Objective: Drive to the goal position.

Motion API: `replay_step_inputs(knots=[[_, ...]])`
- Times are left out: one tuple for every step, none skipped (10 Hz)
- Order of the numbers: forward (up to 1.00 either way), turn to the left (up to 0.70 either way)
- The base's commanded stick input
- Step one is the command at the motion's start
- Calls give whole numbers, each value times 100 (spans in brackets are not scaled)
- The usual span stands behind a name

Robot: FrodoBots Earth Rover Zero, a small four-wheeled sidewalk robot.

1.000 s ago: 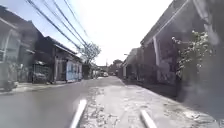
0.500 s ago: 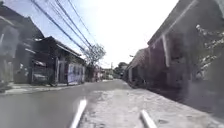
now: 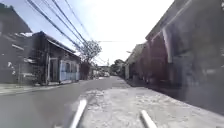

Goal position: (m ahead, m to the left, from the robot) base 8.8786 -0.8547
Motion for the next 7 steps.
replay_step_inputs(knots=[[95, 0], [95, 0], [95, 0], [94, 0], [95, -1], [95, -11], [95, -37]])
